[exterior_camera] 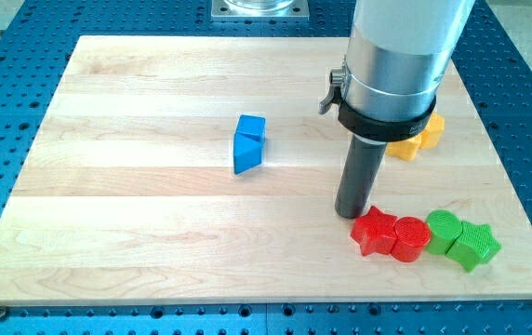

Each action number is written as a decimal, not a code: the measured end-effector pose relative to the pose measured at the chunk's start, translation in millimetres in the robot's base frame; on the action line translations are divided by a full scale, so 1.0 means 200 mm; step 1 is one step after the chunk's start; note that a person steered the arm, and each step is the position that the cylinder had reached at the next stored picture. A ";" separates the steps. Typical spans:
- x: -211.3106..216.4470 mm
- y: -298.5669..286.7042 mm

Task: Separate the blue triangle from the blue cube

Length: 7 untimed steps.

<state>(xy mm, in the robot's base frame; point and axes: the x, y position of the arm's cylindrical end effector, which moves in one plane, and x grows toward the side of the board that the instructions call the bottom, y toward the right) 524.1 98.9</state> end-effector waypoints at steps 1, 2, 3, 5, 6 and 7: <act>-0.03 -0.01; -0.01 -0.63; -0.04 -0.89; -0.34 -0.31; -0.32 -0.23; -0.33 -0.62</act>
<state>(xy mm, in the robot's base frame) 458.5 -25.6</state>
